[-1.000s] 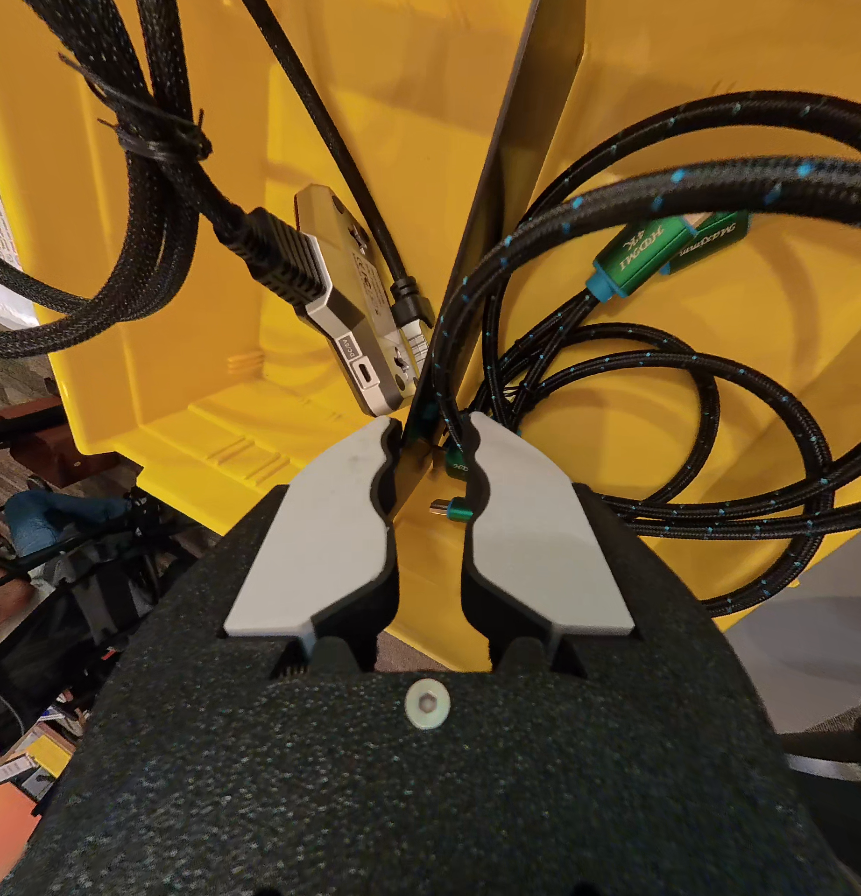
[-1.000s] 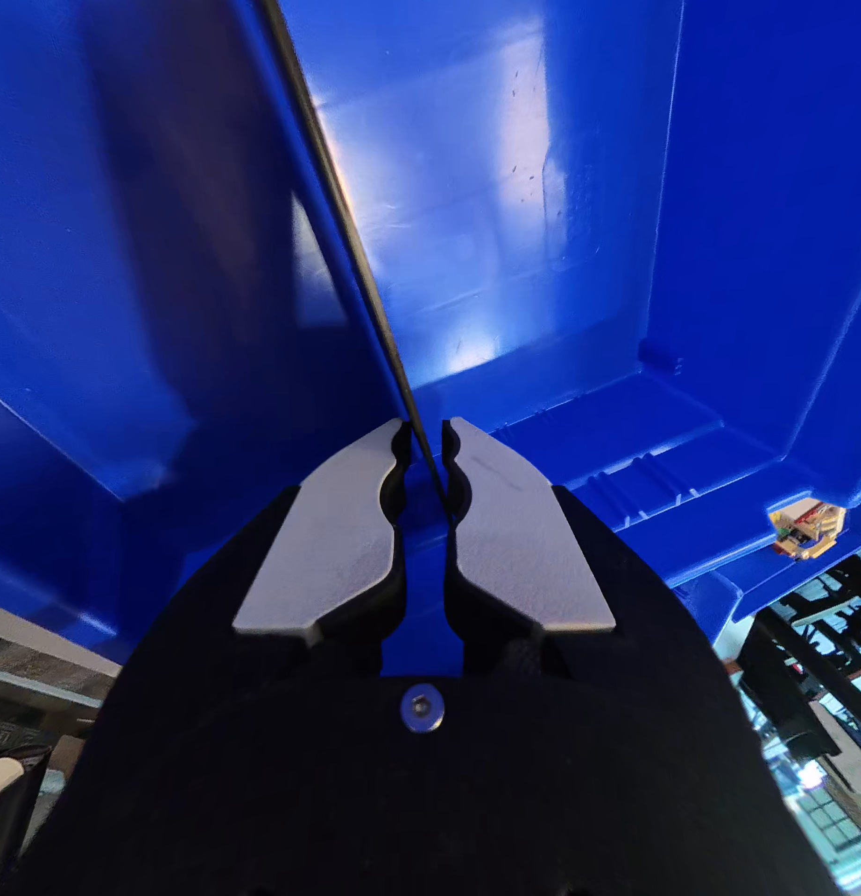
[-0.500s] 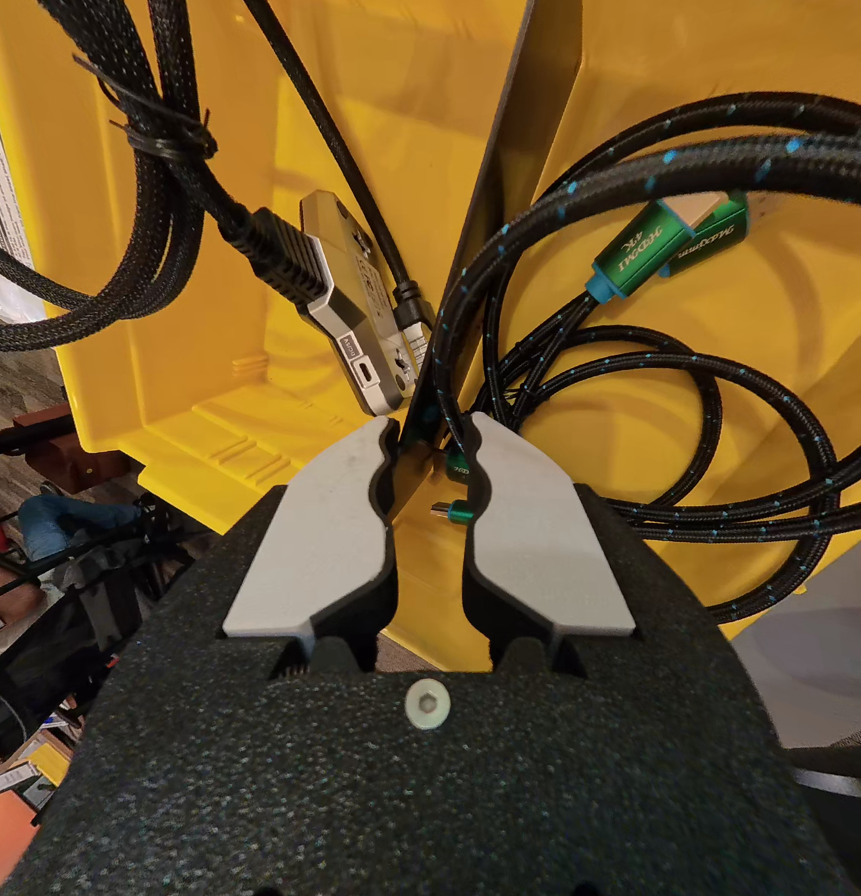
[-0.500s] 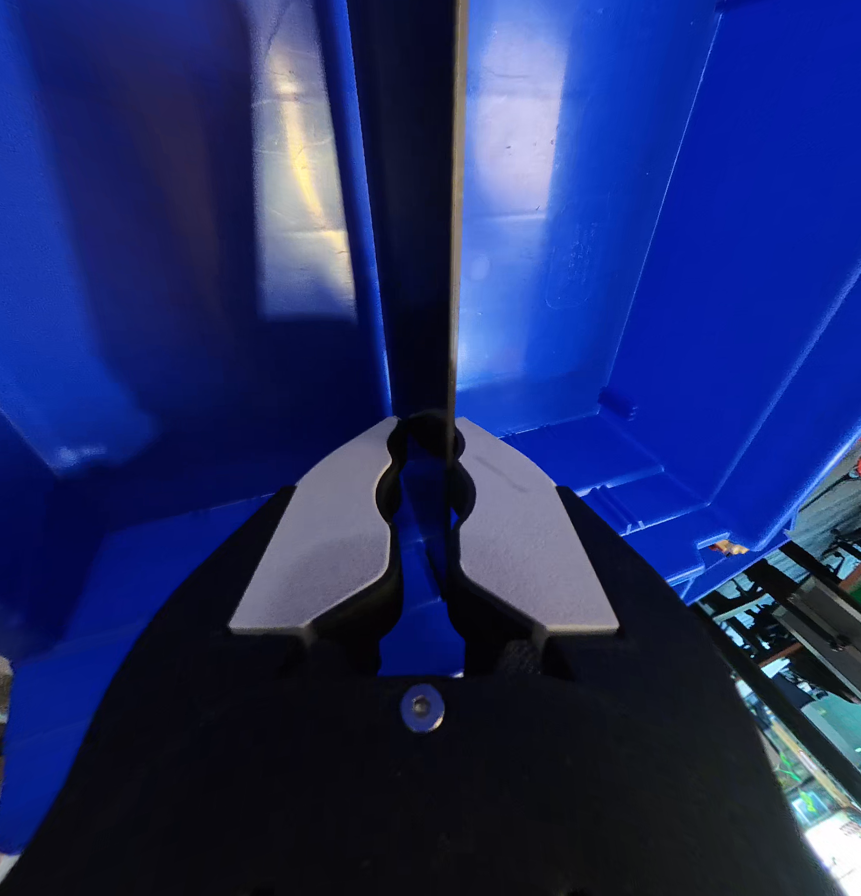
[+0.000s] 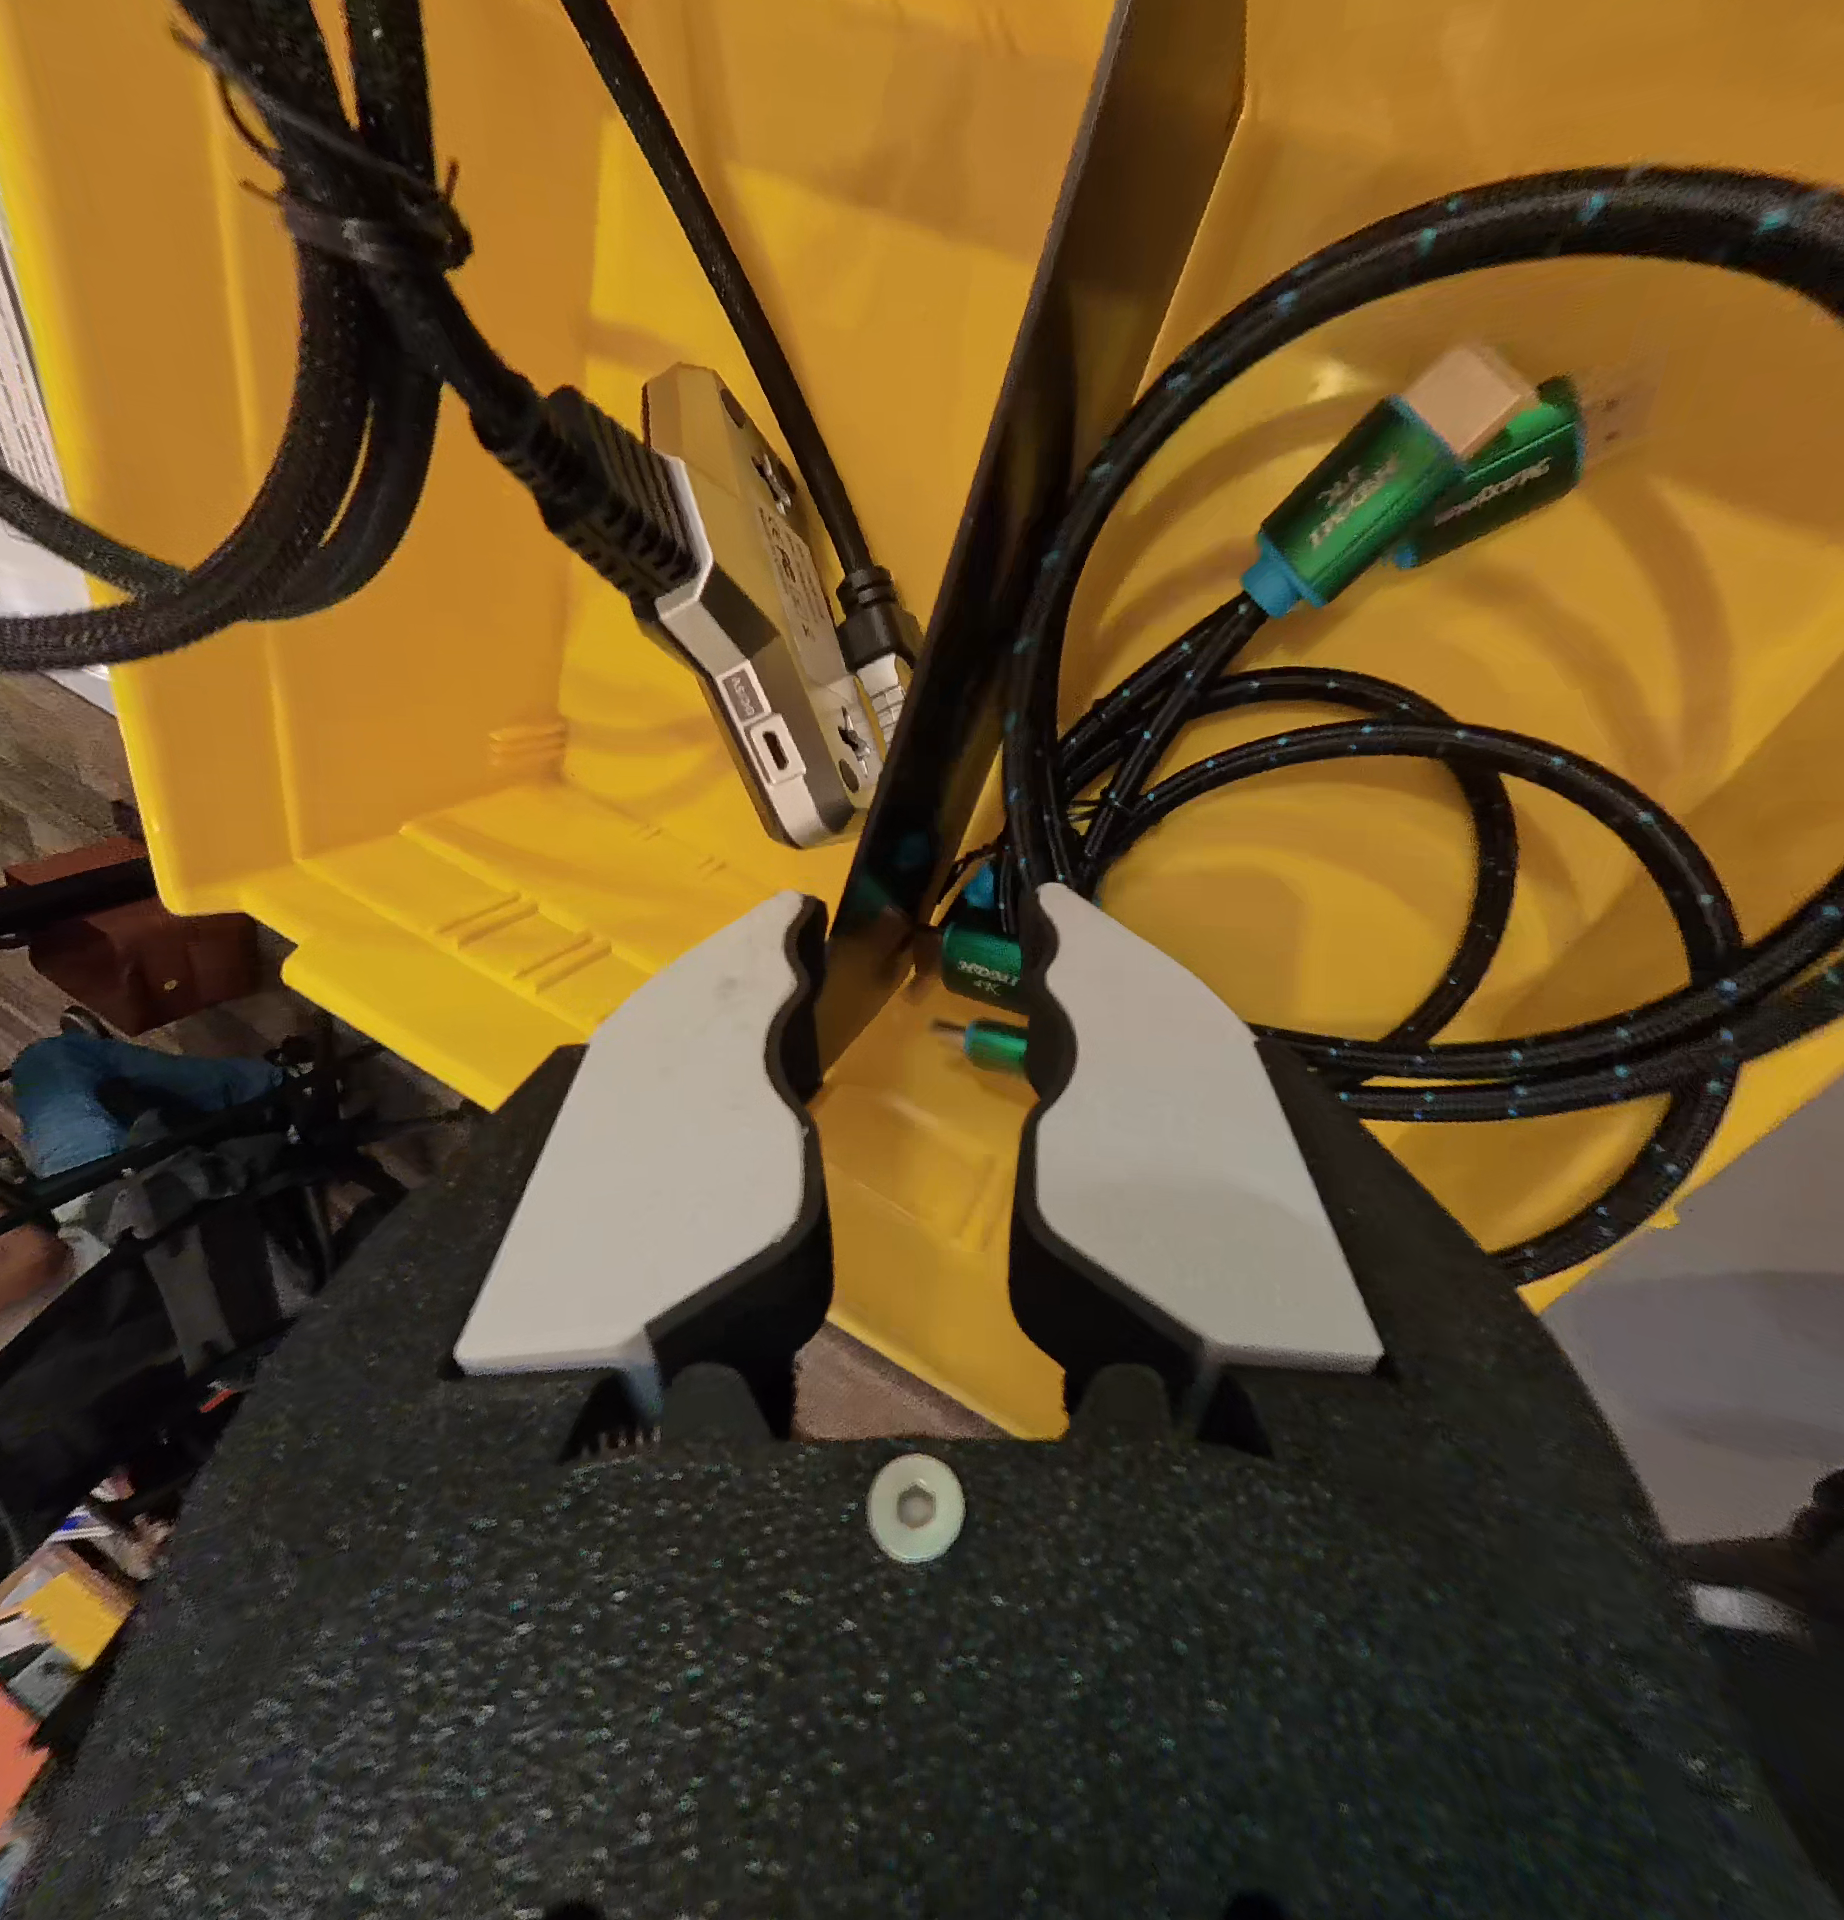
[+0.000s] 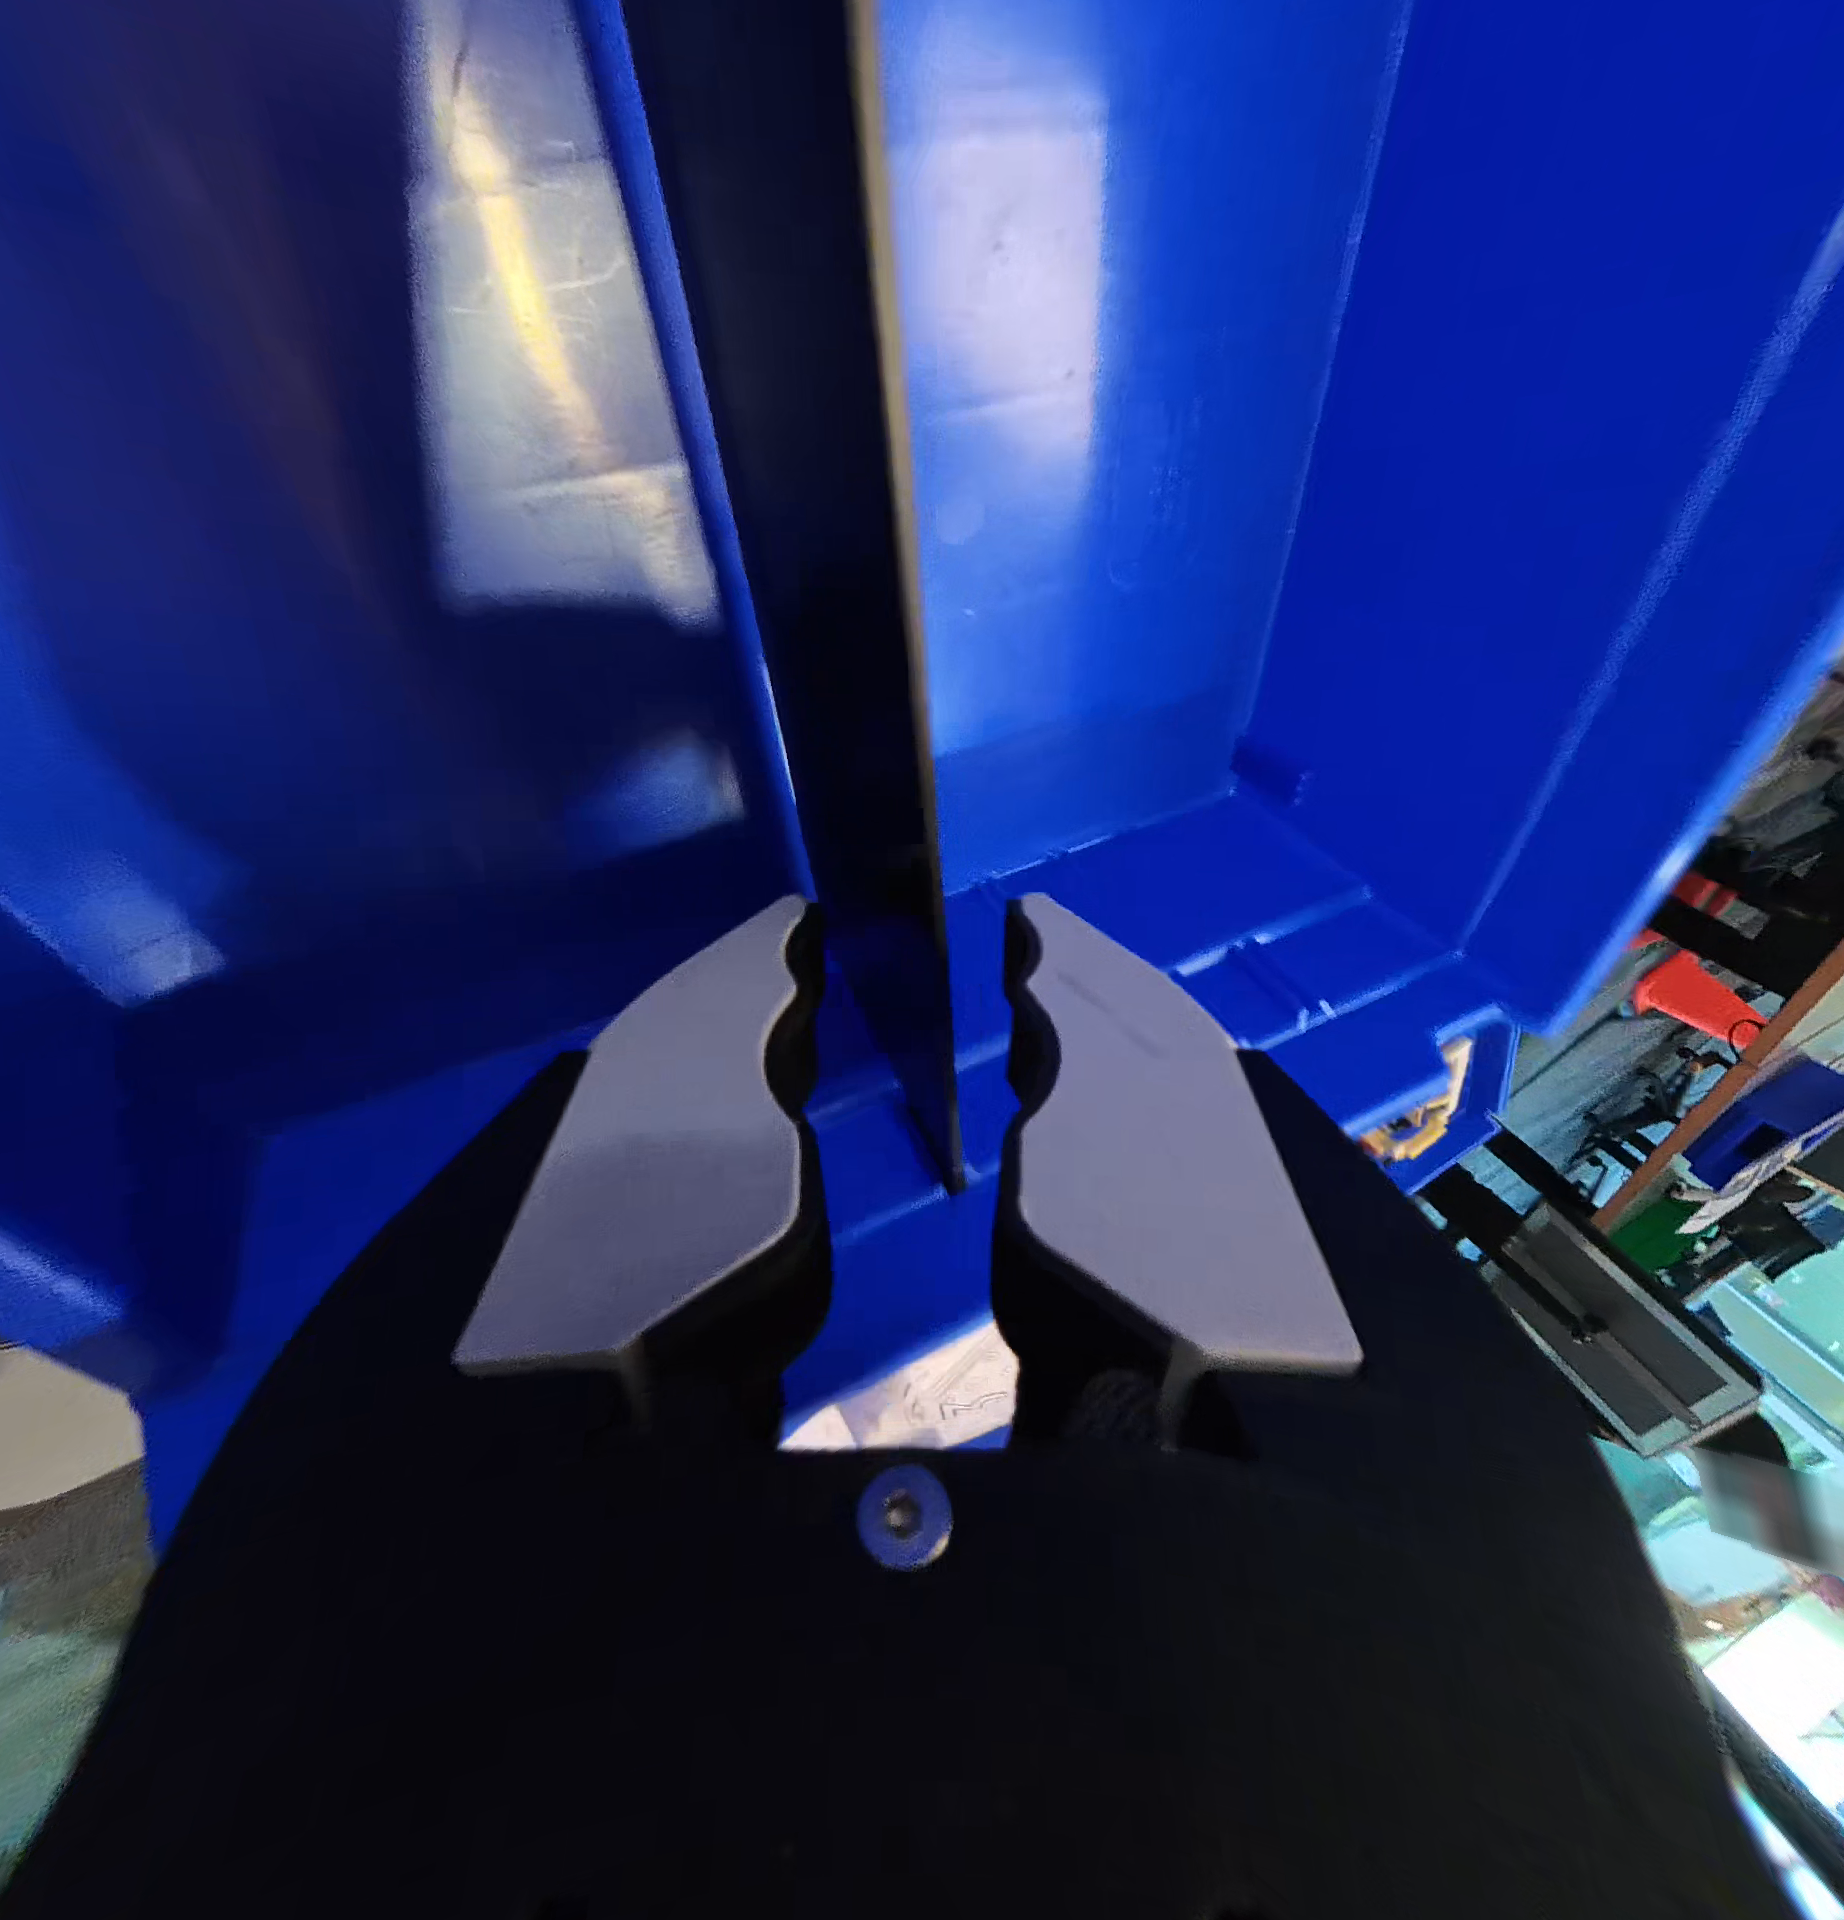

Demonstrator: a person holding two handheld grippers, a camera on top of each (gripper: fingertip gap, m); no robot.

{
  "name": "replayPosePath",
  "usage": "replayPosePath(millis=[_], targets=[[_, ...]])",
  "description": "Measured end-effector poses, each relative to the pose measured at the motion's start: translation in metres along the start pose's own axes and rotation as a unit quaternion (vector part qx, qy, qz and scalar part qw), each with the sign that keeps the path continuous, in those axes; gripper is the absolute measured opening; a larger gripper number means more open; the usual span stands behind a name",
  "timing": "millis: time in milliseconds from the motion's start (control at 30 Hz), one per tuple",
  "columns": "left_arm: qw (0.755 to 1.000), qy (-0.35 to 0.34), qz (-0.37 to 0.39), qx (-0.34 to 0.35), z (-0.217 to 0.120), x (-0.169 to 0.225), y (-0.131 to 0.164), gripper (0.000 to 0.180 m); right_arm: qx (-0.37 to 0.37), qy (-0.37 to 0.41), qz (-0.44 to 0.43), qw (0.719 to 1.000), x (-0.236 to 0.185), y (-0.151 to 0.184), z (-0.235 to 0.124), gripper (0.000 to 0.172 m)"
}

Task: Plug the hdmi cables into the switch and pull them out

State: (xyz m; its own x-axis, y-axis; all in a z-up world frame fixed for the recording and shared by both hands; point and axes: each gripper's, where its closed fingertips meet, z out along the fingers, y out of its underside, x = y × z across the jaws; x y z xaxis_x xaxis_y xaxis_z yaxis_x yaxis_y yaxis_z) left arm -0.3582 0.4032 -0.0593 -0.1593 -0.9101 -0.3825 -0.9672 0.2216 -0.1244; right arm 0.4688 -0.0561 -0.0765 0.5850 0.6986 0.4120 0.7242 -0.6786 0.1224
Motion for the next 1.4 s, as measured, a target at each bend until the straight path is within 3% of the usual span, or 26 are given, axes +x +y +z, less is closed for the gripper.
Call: replayPosePath(millis=[100,200,267,400,600,767,833,867,1000,1067,1167,1267,1400], targets=[[0.999,-0.002,-0.026,0.02,-0.016,-0.001,0.003,0.045,0.035,0.003,0.05,0.998,0.006,-0.002,-0.029,0.048],[0.997,-0.016,-0.055,0.048,-0.037,-0.009,0.002,0.048,0.051,0.029,0.065,0.996,0.006,-0.016,-0.068,0.051],[0.993,-0.021,-0.081,0.078,-0.047,-0.016,-0.007,0.049,0.066,0.059,0.051,0.995,0.001,-0.046,-0.094,0.05],[0.983,-0.017,-0.149,0.102,-0.044,-0.033,-0.026,0.051,0.115,0.077,0.029,0.99,-0.036,-0.143,-0.123,0.046],[0.978,0.032,-0.186,0.088,-0.007,-0.036,-0.054,0.059,0.207,0.05,0.019,0.977,-0.101,-0.286,-0.104,0.042],[0.975,0.013,-0.213,0.053,0.024,-0.046,-0.057,0.055,0.268,0.072,0.062,0.959,-0.096,-0.345,-0.065,0.04],[0.974,0.012,-0.217,0.066,0.028,-0.047,-0.064,0.037,0.294,0.083,0.084,0.948,-0.087,-0.356,-0.055,0.04],[0.972,-0.001,-0.221,0.079,0.026,-0.051,-0.068,0.014,0.305,0.092,0.093,0.943,-0.082,-0.36,-0.051,0.04],[0.973,-0.074,-0.208,0.063,0.012,-0.066,-0.063,0.014,0.324,0.148,0.12,0.927,-0.062,-0.355,-0.036,0.036],[0.969,-0.122,-0.204,0.074,-0.009,-0.077,-0.065,0.014,0.342,0.172,0.137,0.914,-0.055,-0.35,-0.036,0.025],[0.96,-0.197,-0.183,0.082,-0.052,-0.09,-0.079,0.014,0.356,0.187,0.15,0.903,-0.05,-0.342,-0.036,0.023],[0.955,-0.251,-0.124,0.102,-0.092,-0.087,-0.128,0.014,0.352,0.187,0.173,0.901,-0.043,-0.331,-0.032,0.024],[0.95,-0.266,-0.026,0.162,-0.109,-0.054,-0.233,0.014,0.35,0.163,0.228,0.894,-0.033,-0.317,-0.027,0.028]])
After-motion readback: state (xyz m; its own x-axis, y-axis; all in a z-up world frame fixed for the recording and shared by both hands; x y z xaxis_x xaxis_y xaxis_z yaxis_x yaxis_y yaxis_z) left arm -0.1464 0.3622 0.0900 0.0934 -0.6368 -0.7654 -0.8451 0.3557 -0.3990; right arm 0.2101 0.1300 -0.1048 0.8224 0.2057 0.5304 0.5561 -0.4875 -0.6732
